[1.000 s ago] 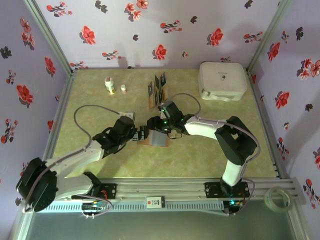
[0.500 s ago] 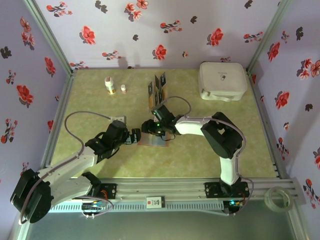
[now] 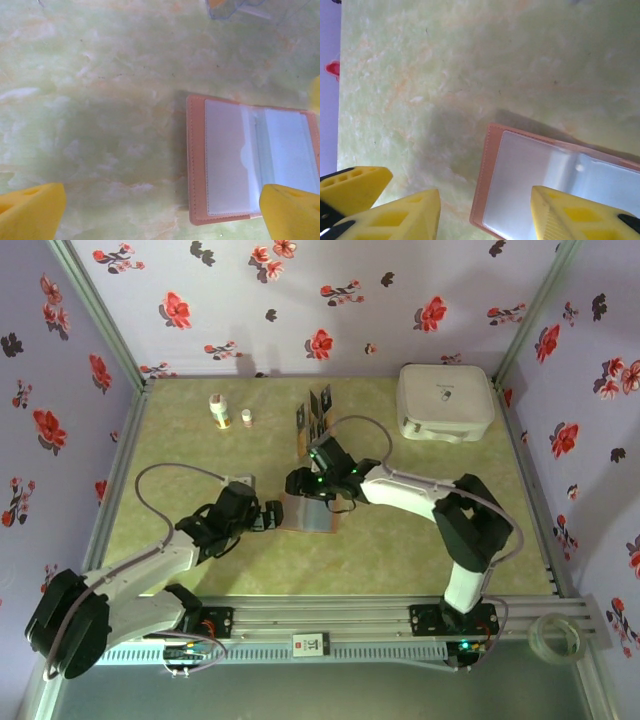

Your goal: Put the credit cards into the card holder

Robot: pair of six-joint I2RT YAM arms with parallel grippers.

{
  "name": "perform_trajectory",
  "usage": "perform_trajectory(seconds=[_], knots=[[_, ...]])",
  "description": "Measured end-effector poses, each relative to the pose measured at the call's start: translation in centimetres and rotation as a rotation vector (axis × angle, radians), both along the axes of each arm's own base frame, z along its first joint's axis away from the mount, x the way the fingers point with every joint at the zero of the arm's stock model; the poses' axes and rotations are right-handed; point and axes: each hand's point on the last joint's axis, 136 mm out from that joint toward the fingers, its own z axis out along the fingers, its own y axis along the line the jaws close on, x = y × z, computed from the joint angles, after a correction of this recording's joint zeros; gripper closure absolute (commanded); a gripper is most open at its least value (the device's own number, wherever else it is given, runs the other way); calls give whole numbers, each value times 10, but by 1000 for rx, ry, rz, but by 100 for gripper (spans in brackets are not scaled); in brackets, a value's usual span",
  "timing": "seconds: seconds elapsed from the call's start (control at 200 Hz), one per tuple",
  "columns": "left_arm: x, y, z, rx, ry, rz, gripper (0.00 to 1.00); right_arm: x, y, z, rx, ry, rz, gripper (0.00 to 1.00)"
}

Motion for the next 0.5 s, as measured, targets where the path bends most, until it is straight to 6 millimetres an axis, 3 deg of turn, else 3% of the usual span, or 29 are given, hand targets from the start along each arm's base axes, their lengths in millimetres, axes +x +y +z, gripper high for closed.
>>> perform_trajectory(seconds=[0.22, 0.5], knots=[[8, -9, 1, 19, 17, -27, 0, 8, -48, 16, -146, -72, -79, 48], [21, -4, -10, 53, 59, 0, 0, 38, -113, 25, -281, -104, -206, 45]])
